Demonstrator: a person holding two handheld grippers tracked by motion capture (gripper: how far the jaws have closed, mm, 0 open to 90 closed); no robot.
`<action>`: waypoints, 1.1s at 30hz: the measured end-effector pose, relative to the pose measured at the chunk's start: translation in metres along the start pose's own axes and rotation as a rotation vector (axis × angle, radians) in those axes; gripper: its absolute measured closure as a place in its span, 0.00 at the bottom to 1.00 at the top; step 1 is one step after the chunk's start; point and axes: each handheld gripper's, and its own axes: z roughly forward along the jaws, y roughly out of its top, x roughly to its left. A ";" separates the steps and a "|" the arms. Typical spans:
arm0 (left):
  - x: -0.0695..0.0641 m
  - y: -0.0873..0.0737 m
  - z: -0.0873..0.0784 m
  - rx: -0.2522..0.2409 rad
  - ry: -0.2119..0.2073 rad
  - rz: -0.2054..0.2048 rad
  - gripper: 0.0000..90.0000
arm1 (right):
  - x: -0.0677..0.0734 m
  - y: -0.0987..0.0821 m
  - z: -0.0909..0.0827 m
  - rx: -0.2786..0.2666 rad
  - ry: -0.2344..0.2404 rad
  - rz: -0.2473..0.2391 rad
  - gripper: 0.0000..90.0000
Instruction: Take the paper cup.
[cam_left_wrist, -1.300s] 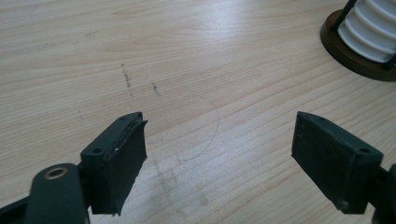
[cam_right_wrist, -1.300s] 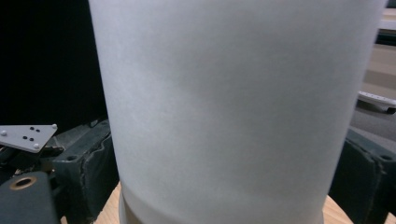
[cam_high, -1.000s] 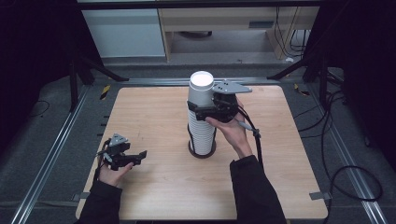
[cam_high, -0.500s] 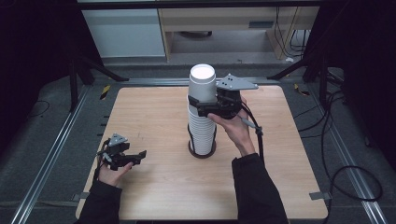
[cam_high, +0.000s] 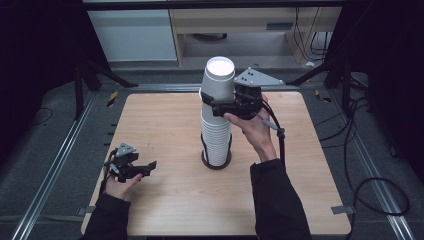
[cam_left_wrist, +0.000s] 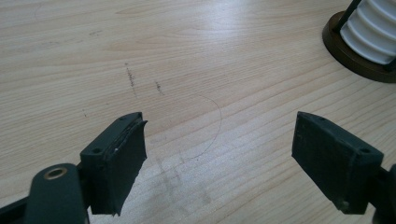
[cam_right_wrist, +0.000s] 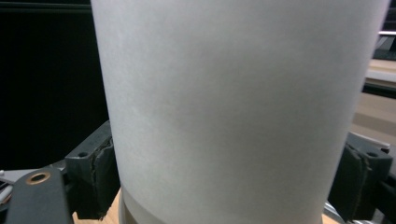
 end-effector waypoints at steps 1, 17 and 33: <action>0.000 0.000 0.000 0.000 0.000 0.000 0.19 | 0.000 0.003 -0.001 -0.004 0.000 -0.004 0.15; 0.000 0.002 -0.004 -0.011 -0.005 0.000 0.19 | -0.010 0.021 -0.041 -0.050 -0.049 -0.032 0.15; -0.005 0.004 -0.005 -0.009 -0.016 0.021 0.19 | -0.028 -0.034 -0.091 0.042 -0.105 -0.022 0.15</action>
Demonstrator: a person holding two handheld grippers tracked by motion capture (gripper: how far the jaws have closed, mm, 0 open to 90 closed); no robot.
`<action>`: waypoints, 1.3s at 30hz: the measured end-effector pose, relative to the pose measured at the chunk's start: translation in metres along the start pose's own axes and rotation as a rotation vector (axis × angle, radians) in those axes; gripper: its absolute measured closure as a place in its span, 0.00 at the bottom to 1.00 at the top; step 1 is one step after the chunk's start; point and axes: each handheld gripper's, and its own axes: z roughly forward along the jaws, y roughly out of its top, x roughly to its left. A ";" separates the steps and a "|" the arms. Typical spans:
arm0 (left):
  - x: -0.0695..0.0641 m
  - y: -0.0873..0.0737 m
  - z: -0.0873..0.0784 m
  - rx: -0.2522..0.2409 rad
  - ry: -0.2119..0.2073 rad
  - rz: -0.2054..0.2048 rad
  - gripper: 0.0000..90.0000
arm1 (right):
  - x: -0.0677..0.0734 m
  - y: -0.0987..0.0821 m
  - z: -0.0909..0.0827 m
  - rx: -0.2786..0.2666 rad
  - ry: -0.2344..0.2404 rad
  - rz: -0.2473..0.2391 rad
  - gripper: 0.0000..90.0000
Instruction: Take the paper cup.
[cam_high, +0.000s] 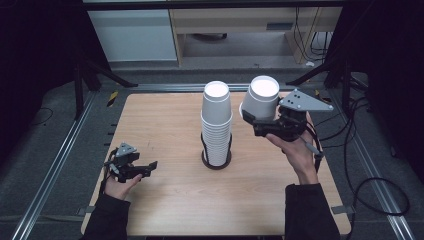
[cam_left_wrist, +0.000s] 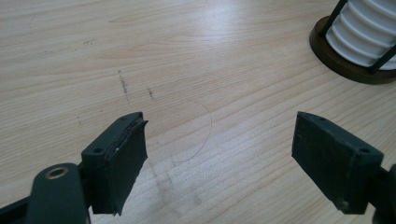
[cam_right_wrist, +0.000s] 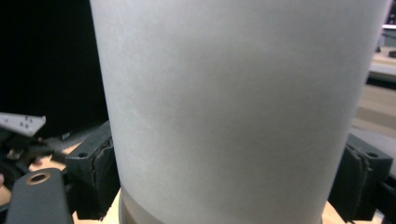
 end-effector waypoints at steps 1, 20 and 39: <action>-0.001 0.000 0.000 0.000 -0.001 0.001 0.19 | 0.000 -0.004 -0.002 0.006 0.002 0.001 0.15; -0.008 0.002 0.001 0.009 -0.028 0.025 0.20 | -0.007 -0.074 -0.018 0.142 0.014 0.029 0.15; -0.023 0.008 0.000 0.015 -0.096 0.082 0.21 | 0.006 -0.115 -0.012 0.277 0.112 -0.032 0.15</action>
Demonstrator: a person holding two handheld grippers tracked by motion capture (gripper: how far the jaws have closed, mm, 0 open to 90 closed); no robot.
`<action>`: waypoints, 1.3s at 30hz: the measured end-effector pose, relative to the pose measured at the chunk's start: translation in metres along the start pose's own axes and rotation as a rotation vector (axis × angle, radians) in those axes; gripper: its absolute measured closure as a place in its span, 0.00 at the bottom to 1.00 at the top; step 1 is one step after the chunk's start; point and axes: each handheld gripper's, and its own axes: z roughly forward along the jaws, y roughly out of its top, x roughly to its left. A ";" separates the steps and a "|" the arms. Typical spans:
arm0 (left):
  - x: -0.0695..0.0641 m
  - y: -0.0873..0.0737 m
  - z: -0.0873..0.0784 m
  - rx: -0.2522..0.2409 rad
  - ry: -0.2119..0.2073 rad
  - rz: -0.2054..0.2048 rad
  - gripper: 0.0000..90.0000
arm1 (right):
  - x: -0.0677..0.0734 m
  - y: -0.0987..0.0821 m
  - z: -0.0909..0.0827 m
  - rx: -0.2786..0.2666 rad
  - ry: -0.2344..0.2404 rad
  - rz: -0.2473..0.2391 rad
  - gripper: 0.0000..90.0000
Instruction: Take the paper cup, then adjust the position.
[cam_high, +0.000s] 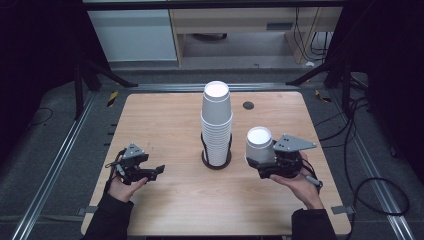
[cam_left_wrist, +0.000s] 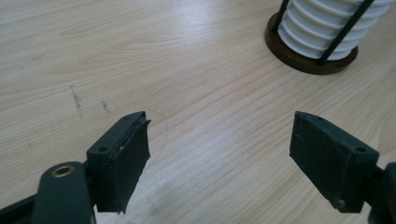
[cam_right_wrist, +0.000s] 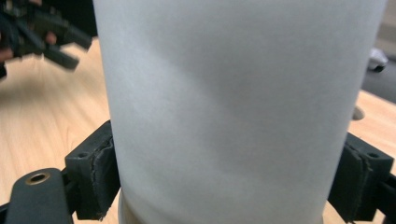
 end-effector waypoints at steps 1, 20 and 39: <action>-0.002 0.001 0.000 -0.003 -0.005 0.003 0.21 | 0.001 -0.001 0.002 0.011 0.003 -0.011 0.15; -0.040 0.015 -0.003 0.001 -0.176 0.133 0.22 | 0.036 -0.012 0.048 0.168 0.186 -0.190 0.15; -0.073 0.025 -0.005 -0.002 -0.295 0.238 0.19 | 0.066 -0.014 0.079 0.228 0.320 -0.277 0.15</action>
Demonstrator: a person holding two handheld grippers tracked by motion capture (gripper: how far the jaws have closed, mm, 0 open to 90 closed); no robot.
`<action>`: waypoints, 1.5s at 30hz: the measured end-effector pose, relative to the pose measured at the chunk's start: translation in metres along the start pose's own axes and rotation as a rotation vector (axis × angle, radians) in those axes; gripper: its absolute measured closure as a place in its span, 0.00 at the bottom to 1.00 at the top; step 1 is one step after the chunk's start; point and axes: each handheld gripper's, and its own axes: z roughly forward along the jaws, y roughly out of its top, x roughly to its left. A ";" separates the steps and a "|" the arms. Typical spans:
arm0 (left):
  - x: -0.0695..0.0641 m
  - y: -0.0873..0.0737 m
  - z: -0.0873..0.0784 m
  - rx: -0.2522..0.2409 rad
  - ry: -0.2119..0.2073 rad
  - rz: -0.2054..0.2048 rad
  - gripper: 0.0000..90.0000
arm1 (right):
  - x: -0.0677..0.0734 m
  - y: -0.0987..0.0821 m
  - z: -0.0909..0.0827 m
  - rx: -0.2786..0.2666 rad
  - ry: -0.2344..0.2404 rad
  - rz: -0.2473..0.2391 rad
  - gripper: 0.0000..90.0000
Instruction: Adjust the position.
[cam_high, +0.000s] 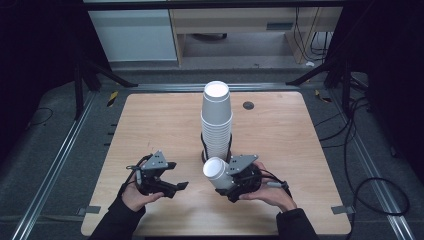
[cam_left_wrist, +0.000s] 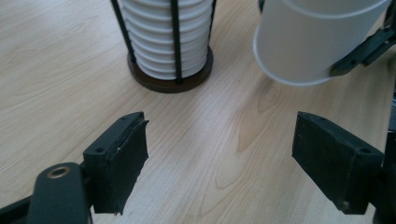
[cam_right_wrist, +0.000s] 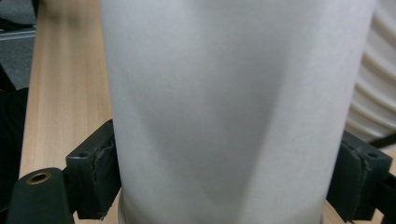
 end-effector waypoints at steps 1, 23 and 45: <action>-0.002 0.001 0.000 0.001 -0.003 0.007 0.19 | 0.001 0.001 0.002 0.000 0.010 -0.004 0.15; -0.020 0.012 0.012 0.004 -0.100 0.049 0.16 | 0.013 0.015 0.033 0.042 0.062 -0.064 0.15; -0.026 0.016 0.020 0.017 -0.139 0.051 0.21 | 0.028 0.029 0.051 0.036 0.087 -0.104 0.15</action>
